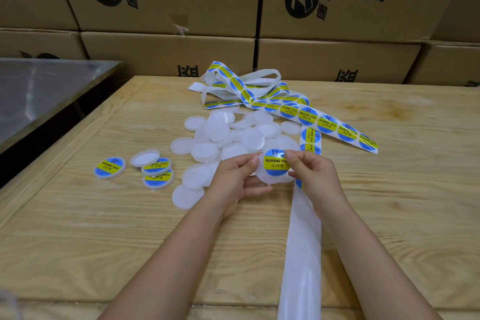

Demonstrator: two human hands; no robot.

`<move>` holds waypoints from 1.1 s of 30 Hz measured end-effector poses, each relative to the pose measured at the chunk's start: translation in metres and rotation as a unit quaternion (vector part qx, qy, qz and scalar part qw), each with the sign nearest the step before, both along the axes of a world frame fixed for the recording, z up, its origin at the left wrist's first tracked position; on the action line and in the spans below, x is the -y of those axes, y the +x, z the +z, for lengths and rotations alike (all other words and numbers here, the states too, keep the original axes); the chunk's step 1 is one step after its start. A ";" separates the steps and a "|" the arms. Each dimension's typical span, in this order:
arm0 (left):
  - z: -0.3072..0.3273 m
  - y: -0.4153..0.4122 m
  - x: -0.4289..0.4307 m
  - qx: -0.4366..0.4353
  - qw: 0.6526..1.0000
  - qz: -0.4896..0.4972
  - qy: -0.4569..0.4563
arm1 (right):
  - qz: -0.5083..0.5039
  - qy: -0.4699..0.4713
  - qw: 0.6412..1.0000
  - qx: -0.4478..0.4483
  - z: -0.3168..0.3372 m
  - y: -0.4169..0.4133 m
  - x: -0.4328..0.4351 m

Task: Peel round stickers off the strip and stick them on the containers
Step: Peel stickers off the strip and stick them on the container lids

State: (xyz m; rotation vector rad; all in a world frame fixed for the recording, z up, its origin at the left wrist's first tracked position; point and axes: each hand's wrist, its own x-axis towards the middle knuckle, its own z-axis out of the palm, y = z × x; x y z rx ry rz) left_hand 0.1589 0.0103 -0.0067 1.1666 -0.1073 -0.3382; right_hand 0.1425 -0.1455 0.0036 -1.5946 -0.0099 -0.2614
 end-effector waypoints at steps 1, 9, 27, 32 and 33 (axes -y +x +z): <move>0.000 0.000 0.000 0.000 1.000 0.000 -0.001 | -0.004 -0.004 1.000 -0.004 0.000 0.001 0.001; -0.002 0.001 0.003 -0.013 1.000 -0.012 -0.017 | -0.039 -0.074 0.997 0.003 -0.009 0.004 0.000; -0.002 0.000 0.003 0.005 1.000 -0.017 -0.017 | -0.066 -0.148 0.987 -0.008 -0.007 0.002 0.000; -0.003 0.000 0.003 0.003 1.000 -0.014 -0.016 | -0.071 -0.153 0.986 -0.010 -0.007 0.002 0.000; -0.003 0.000 0.004 0.004 1.000 -0.015 -0.016 | -0.072 -0.154 0.985 -0.010 -0.007 0.002 0.000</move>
